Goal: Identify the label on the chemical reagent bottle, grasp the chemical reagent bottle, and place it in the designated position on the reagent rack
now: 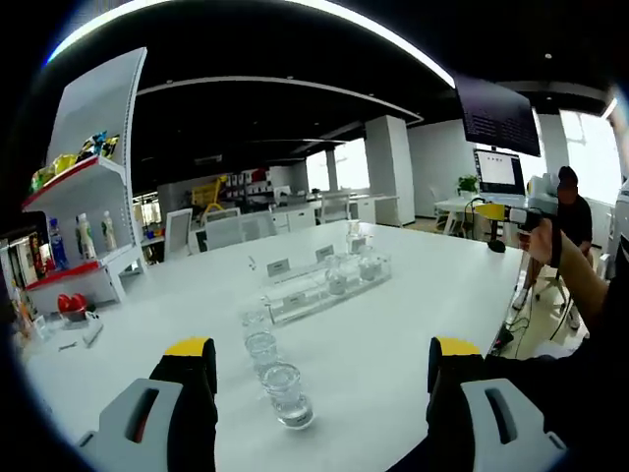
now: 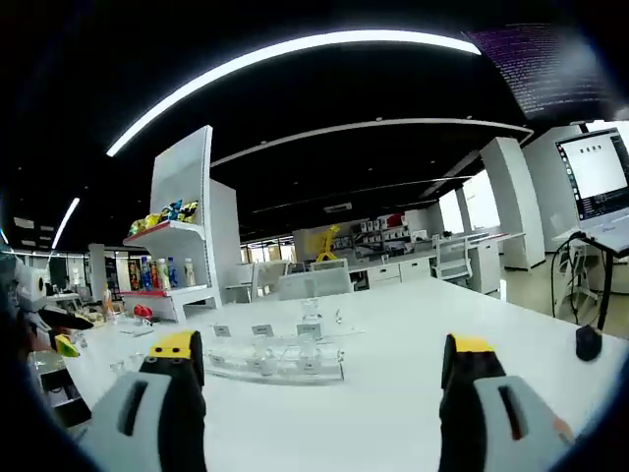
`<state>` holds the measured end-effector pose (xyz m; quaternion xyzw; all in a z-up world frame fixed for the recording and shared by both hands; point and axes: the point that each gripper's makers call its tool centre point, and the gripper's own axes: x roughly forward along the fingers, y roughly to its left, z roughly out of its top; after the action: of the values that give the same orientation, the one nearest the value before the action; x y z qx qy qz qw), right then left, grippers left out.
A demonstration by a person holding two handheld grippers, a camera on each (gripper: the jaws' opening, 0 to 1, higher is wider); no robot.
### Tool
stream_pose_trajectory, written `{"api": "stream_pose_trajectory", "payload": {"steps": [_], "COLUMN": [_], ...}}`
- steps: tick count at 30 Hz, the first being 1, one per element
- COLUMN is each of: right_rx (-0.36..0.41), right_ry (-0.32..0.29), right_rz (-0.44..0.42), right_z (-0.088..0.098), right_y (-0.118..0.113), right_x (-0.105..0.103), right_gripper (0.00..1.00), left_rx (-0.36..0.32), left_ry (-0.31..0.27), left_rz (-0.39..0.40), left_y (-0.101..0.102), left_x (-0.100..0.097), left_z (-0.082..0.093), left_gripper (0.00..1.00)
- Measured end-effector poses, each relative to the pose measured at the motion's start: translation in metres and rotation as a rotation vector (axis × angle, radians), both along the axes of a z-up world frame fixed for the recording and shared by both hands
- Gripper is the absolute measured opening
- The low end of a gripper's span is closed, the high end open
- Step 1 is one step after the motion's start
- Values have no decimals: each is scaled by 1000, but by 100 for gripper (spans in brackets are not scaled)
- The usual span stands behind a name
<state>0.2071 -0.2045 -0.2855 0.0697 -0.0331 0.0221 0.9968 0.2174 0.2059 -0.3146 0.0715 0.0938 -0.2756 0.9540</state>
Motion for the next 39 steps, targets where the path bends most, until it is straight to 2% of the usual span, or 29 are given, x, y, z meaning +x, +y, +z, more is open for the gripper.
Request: {"api": "stream_pose_trajectory", "payload": {"steps": [5,7,12,16,24,26,29,37,39], "right_rx": [7,11,4,4,-3,-5,-9,-29,-35], "right_ry": [20,24,-7,3,28,32,43,54,57], "right_rz": [33,39,13,14,17,18,16,25,28], "right_z": [0,2,12,8,-1,-2,-4,-5,-6], "right_y": [0,-2,-13,-13,-12,-12,-14,-11,-10], "right_x": [-15,-19,-28,-28,-26,-26,-26,-26,-26], "right_gripper": [97,97,97,97,97,96,95,94,93], "left_rx": [-30,-33,-66,-96,-142,-145,-114,-164,-197], "left_ry": [-3,-7,0,7,-19,-8,24,13,33], "left_rz": [32,67,103,114,131,134,141,187,173], "left_y": [11,20,30,32,24,22,22,29,25], "left_x": [1,5,12,19,29,31,33,40,40], "left_z": [5,7,11,10,3,-4,-17,-22,-26], "left_gripper": [88,88,89,89,87,86,81,84,88]}}
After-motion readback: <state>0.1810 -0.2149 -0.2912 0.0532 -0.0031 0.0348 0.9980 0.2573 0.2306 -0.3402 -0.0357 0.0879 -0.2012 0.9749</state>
